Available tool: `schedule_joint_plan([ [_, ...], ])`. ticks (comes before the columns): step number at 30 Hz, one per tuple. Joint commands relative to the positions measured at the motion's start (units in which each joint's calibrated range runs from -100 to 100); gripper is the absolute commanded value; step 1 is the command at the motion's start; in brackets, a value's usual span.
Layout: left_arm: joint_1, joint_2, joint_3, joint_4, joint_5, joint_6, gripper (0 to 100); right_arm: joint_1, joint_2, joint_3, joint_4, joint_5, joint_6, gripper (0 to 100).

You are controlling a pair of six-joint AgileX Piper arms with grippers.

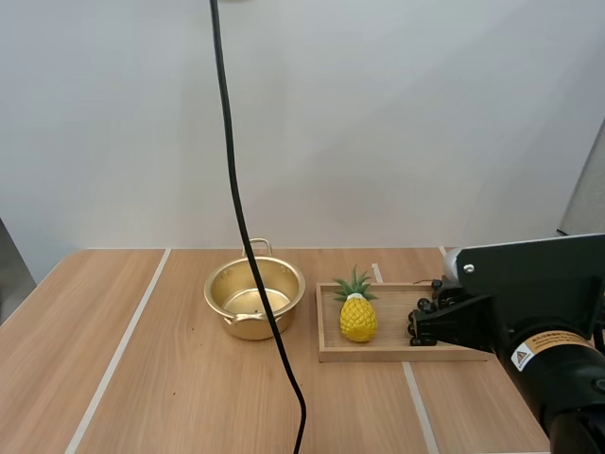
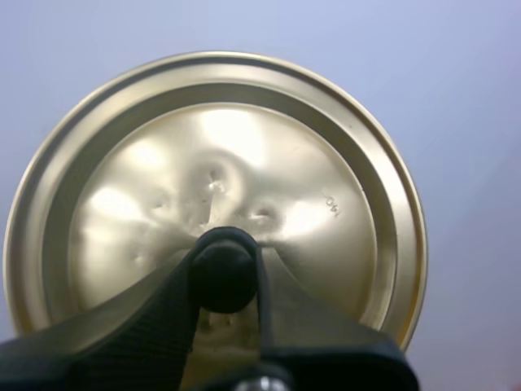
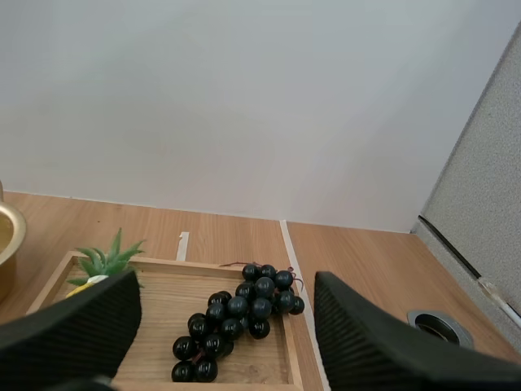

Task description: Open the pot, put the pineapple inside, and close it

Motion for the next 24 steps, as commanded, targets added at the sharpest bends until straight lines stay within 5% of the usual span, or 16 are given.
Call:
schedule_joint_plan([
  [1,-0.06,-5.3,-1.5,-1.2,-14.1,-1.1,0,0.0,-0.2,-0.4,-0.7,-0.8,-0.3,100],
  [8,-0.06,-12.6,-1.5,0.1,-48.7,-1.1,0,0.0,-0.2,-0.4,-0.7,-0.8,-0.4,100],
  [15,-0.06,-13.0,-1.5,1.9,-49.1,-1.1,0,0.2,-0.2,-0.4,-0.8,-1.0,-0.5,100],
  [20,-0.06,-13.0,-1.5,4.7,-48.3,-1.1,0,1.4,3.8,-0.4,3.8,-4.0,-6.5,100],
  [22,-0.06,-13.0,-1.5,5.4,-47.1,-1.1,0,1.4,7.3,-0.6,4.9,-10.0,-7.3,83],
  [24,-0.06,-13.0,-1.5,6.7,-45.3,-1.1,0,1.4,10.9,-1.9,4.9,-13.6,-8.5,79],
])
